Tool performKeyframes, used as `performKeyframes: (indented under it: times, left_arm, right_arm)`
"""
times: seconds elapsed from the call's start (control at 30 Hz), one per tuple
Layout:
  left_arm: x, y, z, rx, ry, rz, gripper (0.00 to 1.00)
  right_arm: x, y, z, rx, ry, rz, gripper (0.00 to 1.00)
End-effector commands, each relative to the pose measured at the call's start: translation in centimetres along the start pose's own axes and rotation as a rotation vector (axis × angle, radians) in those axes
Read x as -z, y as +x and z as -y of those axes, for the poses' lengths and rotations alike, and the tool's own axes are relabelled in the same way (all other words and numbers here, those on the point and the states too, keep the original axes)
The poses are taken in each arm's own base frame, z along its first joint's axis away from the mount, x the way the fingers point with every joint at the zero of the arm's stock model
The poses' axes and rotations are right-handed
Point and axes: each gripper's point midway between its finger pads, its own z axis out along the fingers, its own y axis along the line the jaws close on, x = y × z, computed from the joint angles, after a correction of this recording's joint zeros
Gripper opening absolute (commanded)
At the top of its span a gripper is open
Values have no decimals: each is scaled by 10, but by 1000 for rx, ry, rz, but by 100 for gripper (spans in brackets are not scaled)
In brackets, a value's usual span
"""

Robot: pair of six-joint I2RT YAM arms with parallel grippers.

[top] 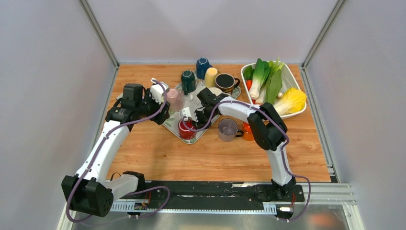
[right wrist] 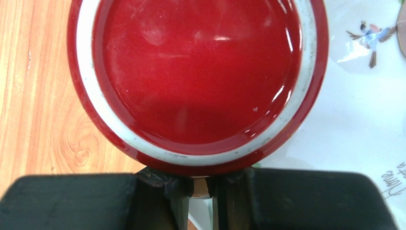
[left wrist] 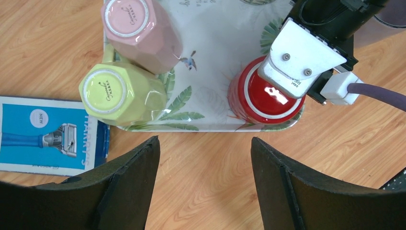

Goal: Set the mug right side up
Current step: Turn over the cup on the tray.

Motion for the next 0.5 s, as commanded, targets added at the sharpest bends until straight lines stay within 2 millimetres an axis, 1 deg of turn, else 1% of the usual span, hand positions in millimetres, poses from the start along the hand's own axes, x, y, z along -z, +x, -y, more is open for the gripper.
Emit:
performKeyframes:
  times: [0.0,0.07,0.17,0.27,0.3,0.33,0.37,0.4,0.43,0.47]
  left_arm:
    - [-2,-6,-3,-50,-2,28,77]
    - [-1,-7,-5,-59,-11,29,77]
    - [2,-7,-7,-79,-28,30,76]
    - [7,-7,-8,-135,-61,74,76]
    - [13,-15,-10,-165,-83,123,76]
    - [12,-15,-10,-200,-88,144,76]
    - [15,-13,-8,-235,-95,165,76]
    - [17,-20,-7,-265,-98,203,76]
    - [20,-19,-5,-307,-100,226,76]
    - [22,-26,-3,-341,-99,264,76]
  right_arm:
    - [19,-18,7,-25,40,62,5]
    - [23,-25,7,-50,40,88,0]
    - [33,-37,7,-99,34,133,0]
    - [43,-47,5,-149,-4,161,0]
    - [46,-50,4,-156,-15,171,0]
    - [51,-54,4,-158,-14,185,0]
    - [57,-59,5,-159,-11,201,0]
    - [63,-64,7,-158,-4,218,0]
    - [69,-69,9,-163,3,233,0]
    - [75,-73,11,-169,9,247,0]
